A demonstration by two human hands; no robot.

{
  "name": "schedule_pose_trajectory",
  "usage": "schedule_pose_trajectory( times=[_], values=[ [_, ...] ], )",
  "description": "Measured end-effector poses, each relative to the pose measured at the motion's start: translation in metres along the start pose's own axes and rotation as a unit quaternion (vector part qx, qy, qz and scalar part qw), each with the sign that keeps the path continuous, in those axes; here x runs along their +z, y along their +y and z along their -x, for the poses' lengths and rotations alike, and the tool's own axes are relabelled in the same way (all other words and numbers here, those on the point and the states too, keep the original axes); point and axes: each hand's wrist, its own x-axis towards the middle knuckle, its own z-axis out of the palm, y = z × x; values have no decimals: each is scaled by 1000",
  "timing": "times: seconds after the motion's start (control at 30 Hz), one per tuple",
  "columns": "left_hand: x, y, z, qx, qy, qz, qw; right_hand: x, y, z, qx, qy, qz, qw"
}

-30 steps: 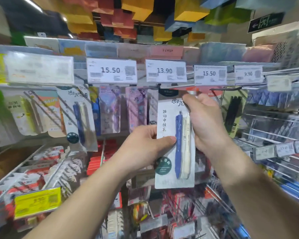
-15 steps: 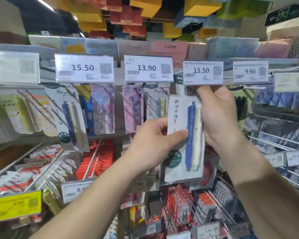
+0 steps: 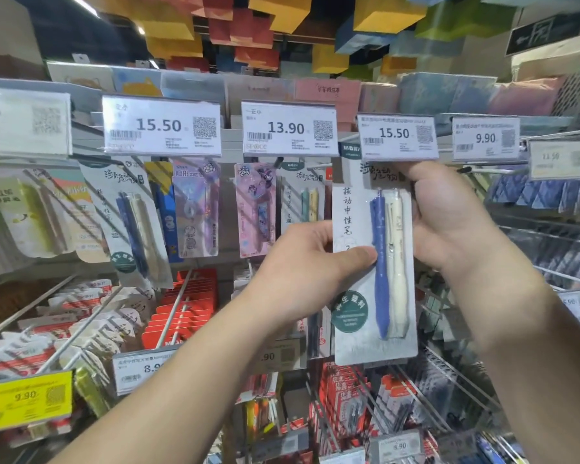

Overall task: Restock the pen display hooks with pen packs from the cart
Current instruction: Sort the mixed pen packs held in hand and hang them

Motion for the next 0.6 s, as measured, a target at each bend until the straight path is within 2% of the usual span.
schedule_pose_trajectory(
  times=[0.13, 0.27, 0.47, 0.6],
  values=[
    [-3, -6, -11, -13, 11, 5, 1000, -1, 11, 4, -27, 56, 64, 996],
    [-12, -15, -26, -40, 34, -21, 998, -5, 34, 13, -2, 57, 167, 984],
    [-35, -23, -30, -72, 96, -99, 988, 5, 56, -25, -20, 125, 98, 987],
    [-61, -29, -23, -93, 117, -113, 982, 11, 80, -45, -70, 126, 237, 961]
  ],
)
